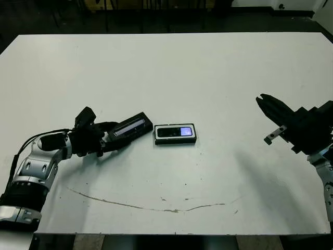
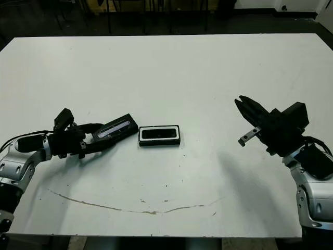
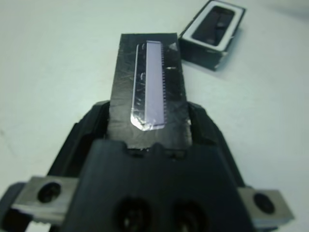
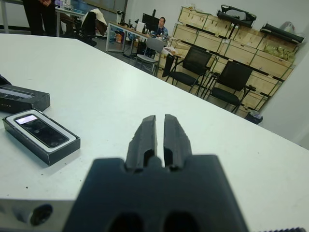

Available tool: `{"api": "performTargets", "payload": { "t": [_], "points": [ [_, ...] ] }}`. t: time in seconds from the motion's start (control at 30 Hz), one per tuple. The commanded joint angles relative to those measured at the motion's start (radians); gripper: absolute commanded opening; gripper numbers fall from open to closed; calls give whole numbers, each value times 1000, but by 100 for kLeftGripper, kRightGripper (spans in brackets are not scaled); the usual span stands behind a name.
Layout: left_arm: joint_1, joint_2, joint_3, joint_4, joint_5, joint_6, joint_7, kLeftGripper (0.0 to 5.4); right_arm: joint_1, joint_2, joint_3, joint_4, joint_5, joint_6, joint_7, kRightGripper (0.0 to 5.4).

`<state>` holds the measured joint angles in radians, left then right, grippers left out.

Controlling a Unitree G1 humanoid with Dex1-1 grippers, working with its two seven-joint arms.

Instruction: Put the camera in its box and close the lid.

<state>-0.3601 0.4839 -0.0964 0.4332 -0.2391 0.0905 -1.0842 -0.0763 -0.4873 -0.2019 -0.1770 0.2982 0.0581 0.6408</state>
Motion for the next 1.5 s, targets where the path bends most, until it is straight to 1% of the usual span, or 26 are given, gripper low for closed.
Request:
{"api": "performTargets", "payload": {
  "t": [0.03, 0.23, 0.33, 0.43, 0.5, 0.6, 0.7, 0.8, 0.9, 0.97, 1.07, 1.23, 1.37, 1.43, 1.5],
  "points": [
    [4, 8, -4, 33, -1, 26, -36, 277, 12, -14, 5, 10, -8, 1, 2, 0],
    [11, -1, 46, 0, -36, 38, -7, 277, 13, -8, 7, 11, 3, 7, 4, 0],
    [13, -13, 82, -38, -60, 80, 46, 277, 14, -5, 9, 16, 8, 6, 6, 0],
    [-11, -22, 102, -66, -75, 98, 80, 277, 16, 6, 12, 24, 18, 9, 5, 0],
    [-42, -29, 101, -59, -77, 83, 77, 277, 18, 9, 16, 26, 11, 10, -3, 0],
    [-102, -27, 85, -30, -67, 90, 55, 277, 18, 19, 20, 33, 16, 25, -14, 0],
    [-174, -21, 51, 27, -50, 103, -3, 277, 14, 32, 26, 60, 30, 26, -8, 0],
    [-243, -18, -3, 79, -10, 103, -53, 277, 14, 31, 37, 76, 21, 25, -11, 0],
    [-290, -28, -40, 119, 14, 107, -100, 277, 16, 31, 46, 85, 11, 24, -19, 0],
    [-320, -37, -69, 141, 28, 135, -131, 277, 16, 33, 52, 99, 4, 9, -21, 0],
    [-346, -50, -103, 168, 49, 135, -173, 277, 19, 32, 58, 107, -5, -2, -26, 0],
    [-361, -78, -124, 204, 62, 128, -215, 277, 26, 25, 55, 99, 2, 16, -24, 0],
    [-365, -87, -137, 218, 77, 132, -237, 277, 26, 24, 56, 103, 2, 7, -18, 0],
    [-367, -92, -143, 223, 85, 127, -244, 277, 21, 25, 56, 118, 2, -17, -6, 0],
    [-370, -96, -150, 236, 89, 123, -265, 277, 18, 25, 56, 128, 4, -21, 1, 0]
  ]
}}
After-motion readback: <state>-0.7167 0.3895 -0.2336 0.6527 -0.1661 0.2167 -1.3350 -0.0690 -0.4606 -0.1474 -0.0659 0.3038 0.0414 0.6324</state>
